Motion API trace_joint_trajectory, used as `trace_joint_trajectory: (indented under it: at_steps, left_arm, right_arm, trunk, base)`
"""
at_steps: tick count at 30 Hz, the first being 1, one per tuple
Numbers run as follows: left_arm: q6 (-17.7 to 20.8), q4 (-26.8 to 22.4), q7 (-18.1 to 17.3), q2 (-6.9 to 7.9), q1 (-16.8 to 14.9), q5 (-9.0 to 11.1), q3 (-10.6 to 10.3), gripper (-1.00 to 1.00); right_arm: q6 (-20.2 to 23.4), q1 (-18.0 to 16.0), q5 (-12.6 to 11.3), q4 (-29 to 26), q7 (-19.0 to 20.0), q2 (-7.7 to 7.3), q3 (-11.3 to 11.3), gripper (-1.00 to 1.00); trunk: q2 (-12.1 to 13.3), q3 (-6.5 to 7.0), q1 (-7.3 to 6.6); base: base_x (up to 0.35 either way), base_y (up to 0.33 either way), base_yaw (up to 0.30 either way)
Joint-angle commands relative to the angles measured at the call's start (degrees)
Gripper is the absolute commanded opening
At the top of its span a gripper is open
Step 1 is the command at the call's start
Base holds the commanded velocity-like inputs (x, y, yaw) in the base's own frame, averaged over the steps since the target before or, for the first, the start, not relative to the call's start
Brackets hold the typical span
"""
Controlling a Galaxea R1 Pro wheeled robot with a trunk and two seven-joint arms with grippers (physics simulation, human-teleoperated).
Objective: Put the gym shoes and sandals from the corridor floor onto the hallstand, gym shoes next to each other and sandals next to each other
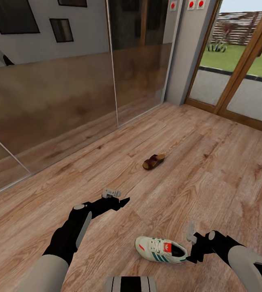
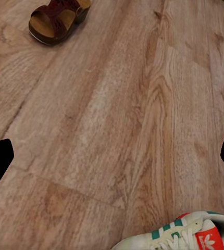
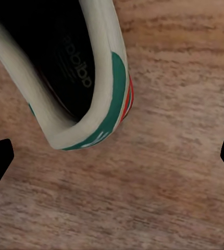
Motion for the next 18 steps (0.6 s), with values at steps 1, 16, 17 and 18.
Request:
trace_joint_trajectory:
  at_steps: [1,16,17,18]
  left_arm:
    - [0.45,-0.07,-0.19,-0.02,-0.02,0.01,0.07,1.00]
    - [0.47,-0.07,-0.19,-0.02,-0.02,0.01,0.07,1.00]
    - [0.47,-0.07,-0.19,-0.02,-0.02,0.01,0.07,1.00]
    - [0.46,-0.07,-0.19,-0.02,-0.02,0.01,0.07,1.00]
  right_arm:
    - [-0.28,-0.01,0.64,-0.05,0.22,0.00,-0.46,1.00]
    - [-0.28,-0.02,0.60,-0.05,0.27,0.00,-0.54,1.00]
    - [-0.28,-0.02,0.60,-0.05,0.26,0.00,-0.54,1.00]
    - [-0.28,-0.03,0.60,-0.05,0.26,0.00,-0.54,1.00]
  trunk:
    - [-0.02,-0.04,-0.01]
    - [-0.08,-1.45,0.12]
    - [-0.08,-1.46,0.12]
    - [-0.10,-1.70,0.14]
  base:
    - [0.000,0.000,0.000]
    - [0.000,0.000,0.000]
    - [0.000,0.000,0.000]
    - [0.000,0.000,0.000]
